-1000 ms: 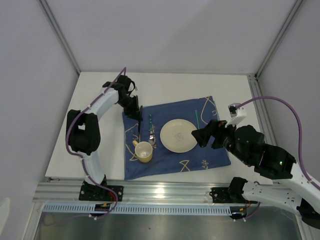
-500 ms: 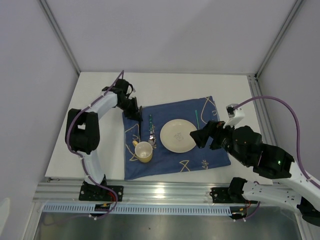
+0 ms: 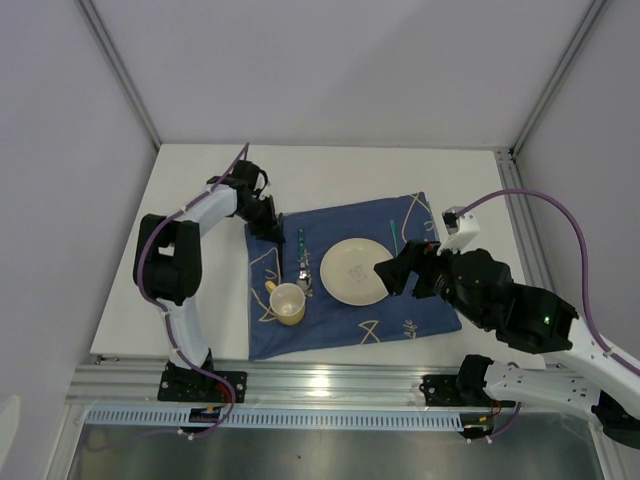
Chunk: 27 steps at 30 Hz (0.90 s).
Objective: Set the dinner table for one person
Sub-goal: Place the knife on the napkin.
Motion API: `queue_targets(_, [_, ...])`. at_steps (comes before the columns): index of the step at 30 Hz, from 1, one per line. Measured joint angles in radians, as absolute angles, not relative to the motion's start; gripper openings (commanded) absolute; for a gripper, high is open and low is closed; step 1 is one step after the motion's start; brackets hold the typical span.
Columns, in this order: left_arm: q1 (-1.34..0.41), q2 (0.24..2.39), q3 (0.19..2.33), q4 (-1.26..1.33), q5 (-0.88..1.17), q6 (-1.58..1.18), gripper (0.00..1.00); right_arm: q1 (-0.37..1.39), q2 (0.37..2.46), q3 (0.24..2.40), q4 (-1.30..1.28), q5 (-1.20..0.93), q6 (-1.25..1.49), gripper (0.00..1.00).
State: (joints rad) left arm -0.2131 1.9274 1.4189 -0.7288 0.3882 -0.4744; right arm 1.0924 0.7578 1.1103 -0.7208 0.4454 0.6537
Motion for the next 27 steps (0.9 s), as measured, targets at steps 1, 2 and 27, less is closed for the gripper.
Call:
queue_targets(1, [-0.213,1.93,1.414,-0.722,0.388,-0.474,0.01,1.093,0.759,1.11,-0.72,0.447,0.654,0.88])
queue_targets(2, [-0.213,1.93,1.407,-0.719,0.387,-0.474,0.0,1.093,0.759,1.11,-0.72,0.448,0.653,0.88])
queue_targets(27, [-0.223,1.928,1.32,-0.71,0.344,-0.49,0.58,1.105,0.766,1.11,-0.702,0.46,0.64,0.89])
